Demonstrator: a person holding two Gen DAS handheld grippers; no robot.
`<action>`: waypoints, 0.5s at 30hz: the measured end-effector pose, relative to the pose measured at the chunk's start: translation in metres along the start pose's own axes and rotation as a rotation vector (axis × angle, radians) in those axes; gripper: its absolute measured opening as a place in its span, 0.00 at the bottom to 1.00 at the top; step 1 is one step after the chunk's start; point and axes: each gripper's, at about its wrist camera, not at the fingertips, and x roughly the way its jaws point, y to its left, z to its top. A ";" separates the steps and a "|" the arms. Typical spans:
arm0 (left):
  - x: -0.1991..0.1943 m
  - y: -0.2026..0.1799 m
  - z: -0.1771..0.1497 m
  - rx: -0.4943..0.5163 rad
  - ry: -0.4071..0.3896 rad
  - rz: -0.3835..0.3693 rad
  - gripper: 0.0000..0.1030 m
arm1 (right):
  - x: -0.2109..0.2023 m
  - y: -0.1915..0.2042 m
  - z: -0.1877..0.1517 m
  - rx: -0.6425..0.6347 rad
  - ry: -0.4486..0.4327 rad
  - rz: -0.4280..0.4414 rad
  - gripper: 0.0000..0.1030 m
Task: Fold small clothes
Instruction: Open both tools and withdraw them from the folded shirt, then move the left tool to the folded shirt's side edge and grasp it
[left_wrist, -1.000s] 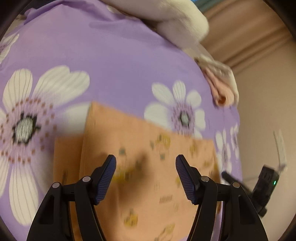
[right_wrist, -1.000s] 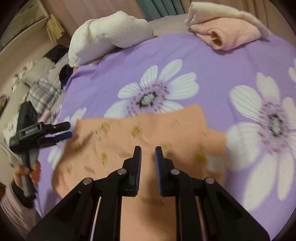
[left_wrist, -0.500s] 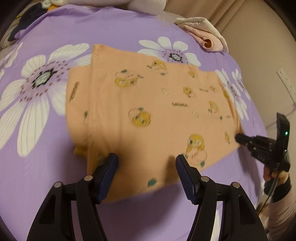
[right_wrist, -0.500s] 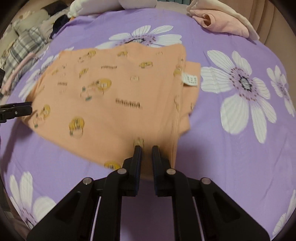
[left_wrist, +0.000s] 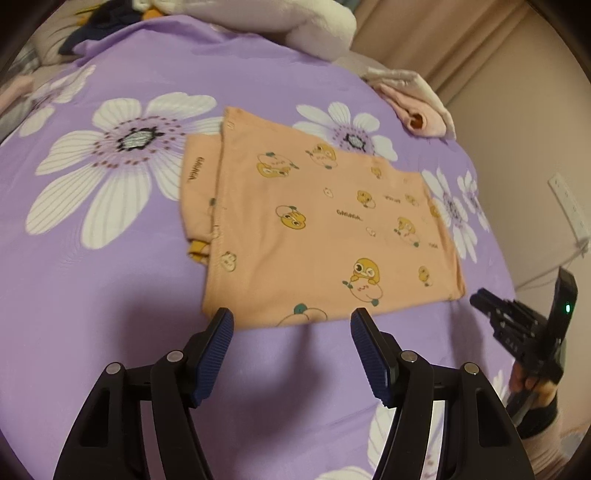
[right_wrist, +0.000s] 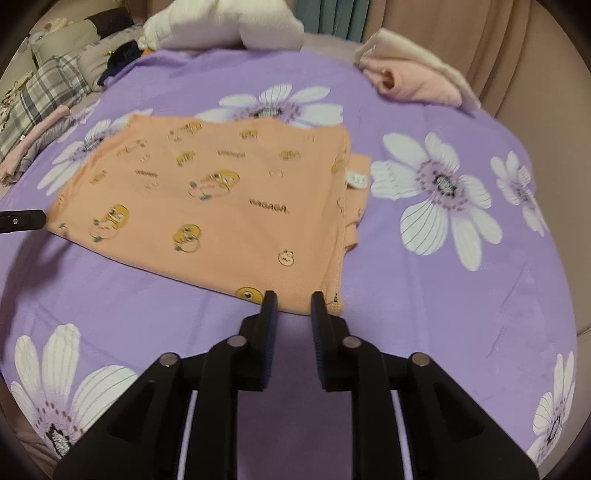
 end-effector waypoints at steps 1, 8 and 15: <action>-0.002 0.001 -0.001 -0.008 -0.003 -0.004 0.63 | -0.005 0.001 0.001 -0.002 -0.015 -0.001 0.28; -0.017 0.003 -0.009 -0.059 -0.031 -0.026 0.67 | -0.035 0.019 0.000 -0.027 -0.086 -0.009 0.42; -0.030 -0.002 -0.017 -0.066 -0.051 -0.041 0.70 | -0.056 0.032 -0.001 -0.018 -0.119 -0.001 0.51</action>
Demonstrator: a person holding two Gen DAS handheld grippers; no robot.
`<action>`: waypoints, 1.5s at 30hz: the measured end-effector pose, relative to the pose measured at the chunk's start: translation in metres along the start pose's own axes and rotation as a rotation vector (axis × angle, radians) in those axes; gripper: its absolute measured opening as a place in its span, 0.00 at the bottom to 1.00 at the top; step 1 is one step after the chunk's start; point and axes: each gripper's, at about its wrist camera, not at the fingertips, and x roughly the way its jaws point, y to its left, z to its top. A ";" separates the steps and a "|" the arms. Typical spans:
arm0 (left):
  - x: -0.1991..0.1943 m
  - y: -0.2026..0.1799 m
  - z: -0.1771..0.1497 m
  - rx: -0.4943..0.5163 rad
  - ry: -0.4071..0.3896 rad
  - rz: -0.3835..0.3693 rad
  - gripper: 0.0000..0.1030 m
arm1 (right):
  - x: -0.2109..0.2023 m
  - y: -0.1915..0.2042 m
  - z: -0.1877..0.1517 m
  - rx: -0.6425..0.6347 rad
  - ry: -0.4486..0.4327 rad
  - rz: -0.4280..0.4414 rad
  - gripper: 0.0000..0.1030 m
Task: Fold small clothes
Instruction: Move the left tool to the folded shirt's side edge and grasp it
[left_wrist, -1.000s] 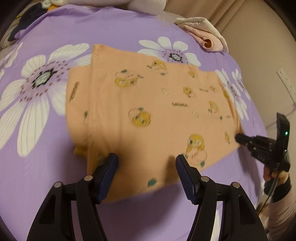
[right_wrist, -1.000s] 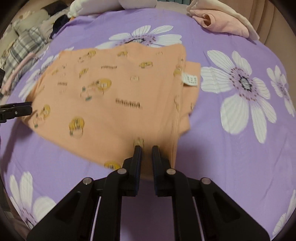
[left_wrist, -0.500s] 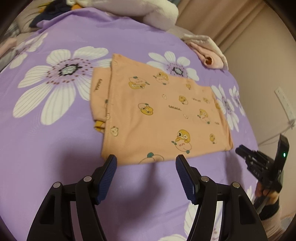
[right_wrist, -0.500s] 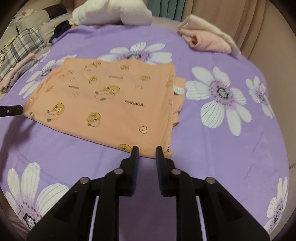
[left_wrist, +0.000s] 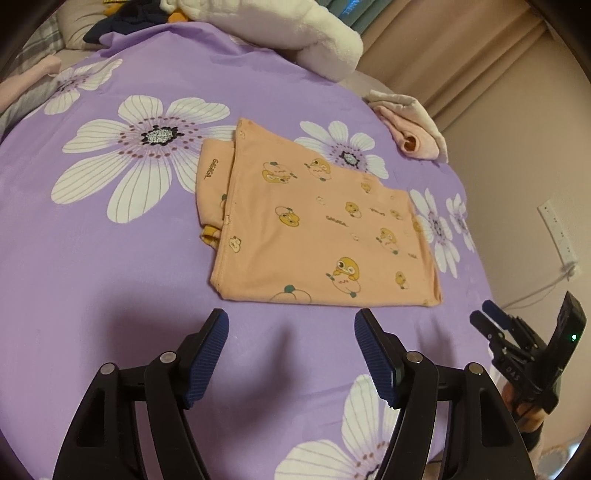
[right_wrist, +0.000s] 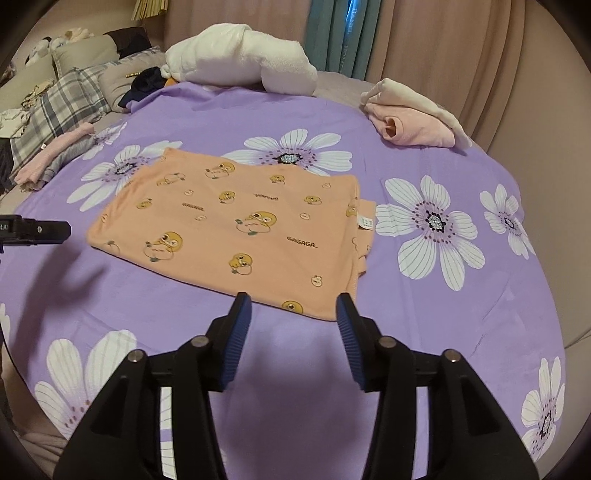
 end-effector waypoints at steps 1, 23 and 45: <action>-0.002 0.000 -0.001 0.000 -0.005 -0.003 0.72 | -0.003 0.001 -0.001 0.003 -0.005 0.001 0.54; -0.015 0.001 -0.009 -0.039 -0.016 -0.023 0.91 | -0.044 0.021 0.008 0.078 -0.083 0.051 0.83; 0.062 0.053 0.030 -0.289 0.088 -0.164 0.93 | 0.025 0.005 0.033 0.128 0.017 0.097 0.83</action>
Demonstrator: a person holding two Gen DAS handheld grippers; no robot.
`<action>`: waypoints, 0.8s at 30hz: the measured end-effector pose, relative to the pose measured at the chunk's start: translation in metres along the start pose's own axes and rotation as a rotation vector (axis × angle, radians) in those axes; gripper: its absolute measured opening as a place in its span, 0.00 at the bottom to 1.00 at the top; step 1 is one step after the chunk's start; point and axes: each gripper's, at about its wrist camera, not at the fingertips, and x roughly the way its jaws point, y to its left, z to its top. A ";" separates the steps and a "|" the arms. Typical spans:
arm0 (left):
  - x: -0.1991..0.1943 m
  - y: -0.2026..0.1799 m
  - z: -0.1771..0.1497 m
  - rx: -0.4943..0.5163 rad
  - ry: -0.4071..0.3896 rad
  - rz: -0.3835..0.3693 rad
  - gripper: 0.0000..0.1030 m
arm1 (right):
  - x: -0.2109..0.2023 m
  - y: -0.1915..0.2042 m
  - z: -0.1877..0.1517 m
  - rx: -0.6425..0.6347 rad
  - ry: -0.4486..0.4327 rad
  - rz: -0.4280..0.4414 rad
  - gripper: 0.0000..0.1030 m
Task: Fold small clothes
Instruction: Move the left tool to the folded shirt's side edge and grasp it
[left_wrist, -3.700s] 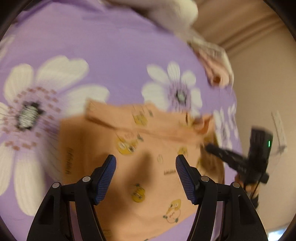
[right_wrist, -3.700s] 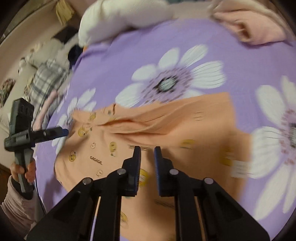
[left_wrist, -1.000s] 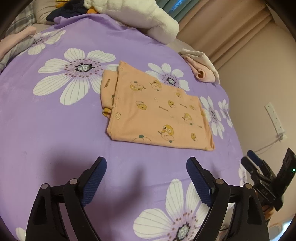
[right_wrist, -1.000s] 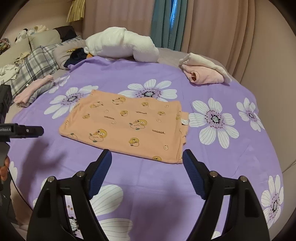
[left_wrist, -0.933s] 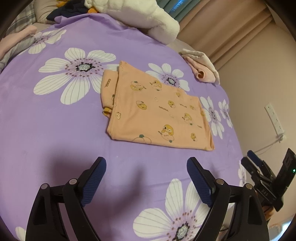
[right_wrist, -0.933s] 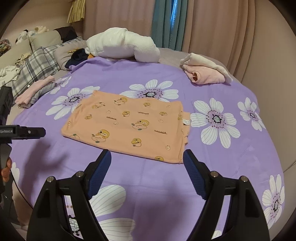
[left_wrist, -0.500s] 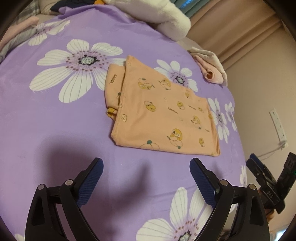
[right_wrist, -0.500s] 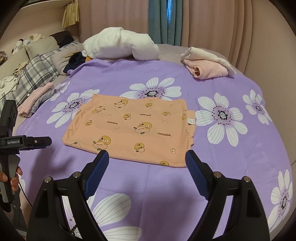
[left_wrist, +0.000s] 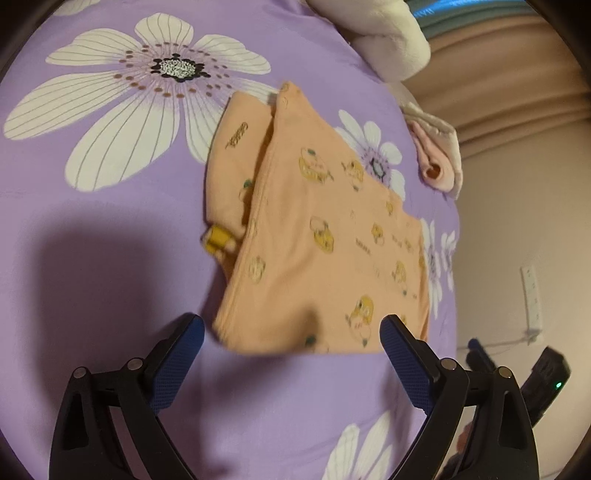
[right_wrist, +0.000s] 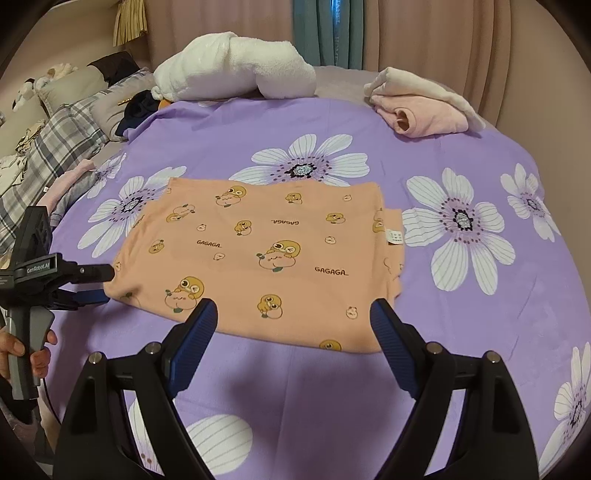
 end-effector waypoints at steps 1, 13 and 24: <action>0.002 0.001 0.004 -0.008 0.002 -0.014 0.93 | 0.002 0.000 0.002 0.001 0.002 0.003 0.83; 0.021 0.000 0.036 -0.029 0.033 -0.086 0.98 | 0.025 0.003 0.011 0.010 0.031 0.030 0.83; 0.040 -0.013 0.052 0.018 0.063 -0.097 0.98 | 0.037 0.008 0.019 0.005 0.035 0.043 0.83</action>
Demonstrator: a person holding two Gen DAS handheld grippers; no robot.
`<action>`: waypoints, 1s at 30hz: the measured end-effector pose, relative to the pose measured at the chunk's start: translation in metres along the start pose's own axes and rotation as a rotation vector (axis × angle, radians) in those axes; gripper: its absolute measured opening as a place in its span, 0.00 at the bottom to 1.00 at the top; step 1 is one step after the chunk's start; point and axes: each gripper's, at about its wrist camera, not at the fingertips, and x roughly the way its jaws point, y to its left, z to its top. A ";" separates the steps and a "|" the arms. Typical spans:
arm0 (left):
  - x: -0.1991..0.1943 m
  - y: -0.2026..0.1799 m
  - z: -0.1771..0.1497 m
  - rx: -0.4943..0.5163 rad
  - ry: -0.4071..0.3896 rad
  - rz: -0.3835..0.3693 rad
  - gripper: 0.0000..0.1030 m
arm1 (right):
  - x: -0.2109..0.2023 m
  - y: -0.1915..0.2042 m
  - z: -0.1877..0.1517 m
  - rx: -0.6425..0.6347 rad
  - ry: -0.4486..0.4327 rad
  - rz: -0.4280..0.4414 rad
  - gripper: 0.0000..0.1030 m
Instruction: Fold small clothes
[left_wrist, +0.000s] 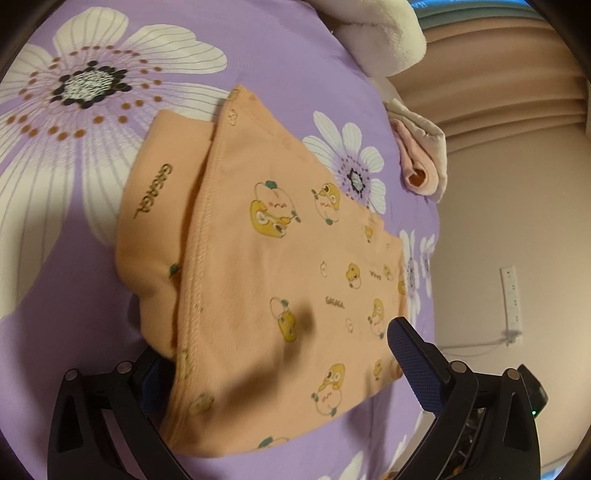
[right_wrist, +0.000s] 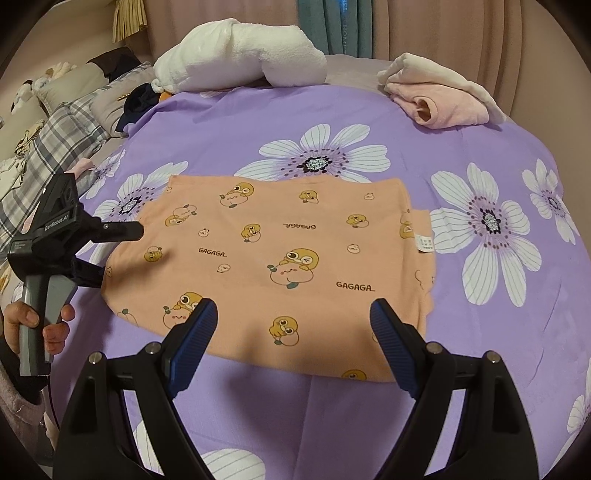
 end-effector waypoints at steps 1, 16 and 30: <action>0.001 -0.001 0.001 0.002 0.000 -0.002 0.98 | 0.001 0.000 0.001 0.000 0.001 0.000 0.83; 0.002 -0.007 0.004 0.042 -0.029 0.108 0.69 | 0.028 0.005 0.013 -0.019 0.017 -0.008 0.83; 0.002 -0.003 0.004 0.059 -0.036 0.183 0.24 | 0.085 0.020 0.049 -0.037 0.044 0.017 0.31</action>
